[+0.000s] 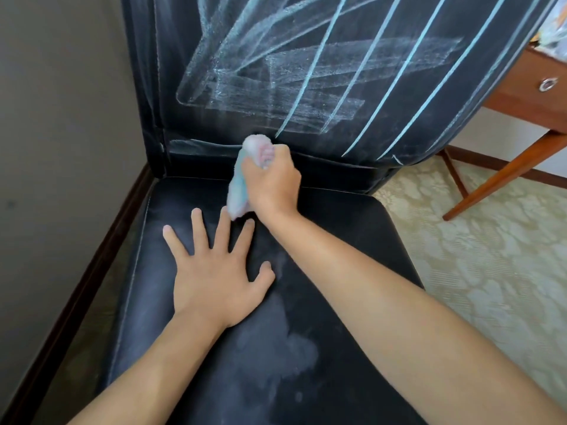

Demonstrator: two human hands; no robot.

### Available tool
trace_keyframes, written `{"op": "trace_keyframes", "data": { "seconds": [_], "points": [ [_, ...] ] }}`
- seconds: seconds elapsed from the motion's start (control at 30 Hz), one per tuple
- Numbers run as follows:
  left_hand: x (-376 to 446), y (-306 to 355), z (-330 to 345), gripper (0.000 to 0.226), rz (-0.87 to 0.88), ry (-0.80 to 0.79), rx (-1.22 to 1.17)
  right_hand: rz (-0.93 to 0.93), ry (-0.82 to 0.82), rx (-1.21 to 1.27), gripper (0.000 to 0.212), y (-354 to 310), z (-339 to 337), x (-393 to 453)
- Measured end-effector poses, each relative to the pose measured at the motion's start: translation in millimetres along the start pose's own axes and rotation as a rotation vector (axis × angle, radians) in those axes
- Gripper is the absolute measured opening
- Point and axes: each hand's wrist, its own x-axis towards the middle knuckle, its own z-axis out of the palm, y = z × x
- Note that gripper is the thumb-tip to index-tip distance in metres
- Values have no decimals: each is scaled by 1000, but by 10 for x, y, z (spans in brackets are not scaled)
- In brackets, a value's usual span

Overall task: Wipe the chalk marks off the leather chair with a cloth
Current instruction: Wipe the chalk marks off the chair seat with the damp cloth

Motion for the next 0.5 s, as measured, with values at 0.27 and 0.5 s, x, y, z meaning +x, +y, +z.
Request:
{"op": "trace_keyframes", "data": {
  "seconds": [0.27,0.5],
  "points": [
    [2,-3,4,86,-7,11,22,246,472,78,6,670,-1400,812],
    [-6,0,12,86,1,1,20,487,648,174,52,801,-1846,866]
  ]
}}
